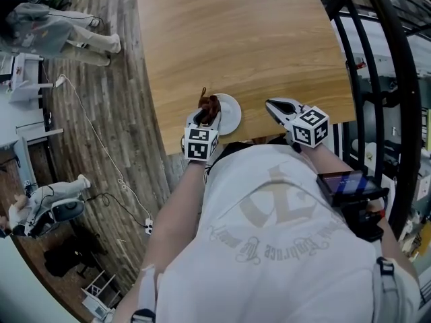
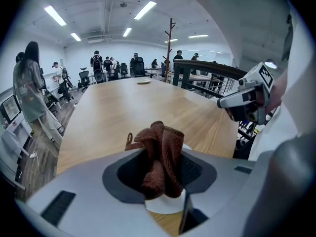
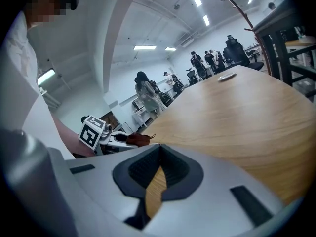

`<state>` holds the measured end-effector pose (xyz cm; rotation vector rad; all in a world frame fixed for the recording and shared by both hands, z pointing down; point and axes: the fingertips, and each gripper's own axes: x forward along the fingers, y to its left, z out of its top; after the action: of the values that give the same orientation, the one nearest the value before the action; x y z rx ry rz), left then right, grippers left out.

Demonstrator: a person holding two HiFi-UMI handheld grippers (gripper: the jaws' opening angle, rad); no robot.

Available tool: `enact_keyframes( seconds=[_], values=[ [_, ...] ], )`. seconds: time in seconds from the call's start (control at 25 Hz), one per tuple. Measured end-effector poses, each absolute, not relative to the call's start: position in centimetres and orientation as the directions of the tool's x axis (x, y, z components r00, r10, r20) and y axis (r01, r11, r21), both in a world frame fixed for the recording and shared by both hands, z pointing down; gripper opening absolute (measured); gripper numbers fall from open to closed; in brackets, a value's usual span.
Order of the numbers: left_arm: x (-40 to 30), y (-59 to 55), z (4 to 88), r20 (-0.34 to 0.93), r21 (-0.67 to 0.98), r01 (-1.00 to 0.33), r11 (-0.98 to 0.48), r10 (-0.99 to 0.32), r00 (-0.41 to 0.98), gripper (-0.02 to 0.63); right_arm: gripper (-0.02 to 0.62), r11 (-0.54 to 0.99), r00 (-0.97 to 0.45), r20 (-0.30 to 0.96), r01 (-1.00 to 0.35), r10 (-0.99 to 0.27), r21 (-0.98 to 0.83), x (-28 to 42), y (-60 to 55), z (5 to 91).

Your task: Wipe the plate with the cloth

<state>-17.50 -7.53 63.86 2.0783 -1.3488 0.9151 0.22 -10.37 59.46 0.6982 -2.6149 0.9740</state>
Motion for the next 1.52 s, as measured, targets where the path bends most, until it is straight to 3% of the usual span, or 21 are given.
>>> enact_keyframes(
  seconds=[0.56,1.2,1.52],
  values=[
    [-9.1,-7.7,64.2,0.720,0.116,-0.827,-0.551,-0.526,0.452,0.169,0.014,0.631,-0.831,0.416,-0.553,-0.370,-0.544,2.9,-9.4,60.4],
    [-20.7,-4.3,64.4,0.784,0.004,-0.940,-0.340,-0.582,0.214,0.169,0.012,0.690,-0.872,0.401,-0.474,-0.281,-0.547,-0.9,-9.3,60.0],
    [-19.1,-2.7,64.9,0.798,0.025,-0.918,-0.397,-0.545,0.257,0.169,0.014,0.684,-0.871,0.407,-0.476,-0.277,-0.553,-1.0,-9.1,60.1]
  ],
)
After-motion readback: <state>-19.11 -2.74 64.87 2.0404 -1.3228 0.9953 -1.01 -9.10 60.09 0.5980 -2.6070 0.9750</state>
